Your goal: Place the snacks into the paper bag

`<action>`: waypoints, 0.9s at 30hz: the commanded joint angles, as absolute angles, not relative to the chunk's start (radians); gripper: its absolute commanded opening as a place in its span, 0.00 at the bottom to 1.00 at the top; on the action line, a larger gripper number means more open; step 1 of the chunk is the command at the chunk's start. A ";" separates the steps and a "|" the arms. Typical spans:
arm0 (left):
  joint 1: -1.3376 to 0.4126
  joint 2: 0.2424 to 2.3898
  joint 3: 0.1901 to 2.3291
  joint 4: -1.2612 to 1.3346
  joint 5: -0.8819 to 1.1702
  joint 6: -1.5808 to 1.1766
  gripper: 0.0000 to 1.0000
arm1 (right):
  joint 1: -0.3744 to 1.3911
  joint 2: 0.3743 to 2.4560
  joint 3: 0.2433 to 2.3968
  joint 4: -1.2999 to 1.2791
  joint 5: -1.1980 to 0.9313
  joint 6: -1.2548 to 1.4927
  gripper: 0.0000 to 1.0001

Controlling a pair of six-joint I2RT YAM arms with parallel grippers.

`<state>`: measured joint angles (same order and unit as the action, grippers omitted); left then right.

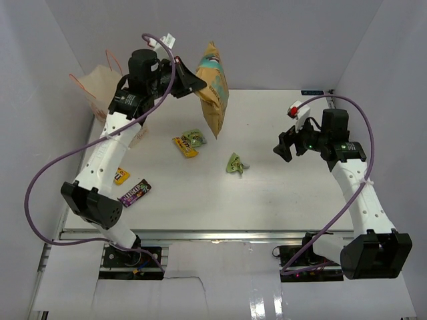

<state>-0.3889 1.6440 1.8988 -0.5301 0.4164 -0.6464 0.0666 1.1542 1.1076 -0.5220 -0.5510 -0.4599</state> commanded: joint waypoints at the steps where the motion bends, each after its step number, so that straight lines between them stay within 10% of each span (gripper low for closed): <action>1: -0.362 1.586 1.963 -0.557 0.376 -0.608 0.00 | 0.061 1.160 1.088 -0.482 -0.580 -0.445 0.90; 27: 0.115 1.592 2.361 -0.580 -0.026 -0.612 0.00 | 0.048 1.192 0.971 -0.423 -0.589 -0.443 0.90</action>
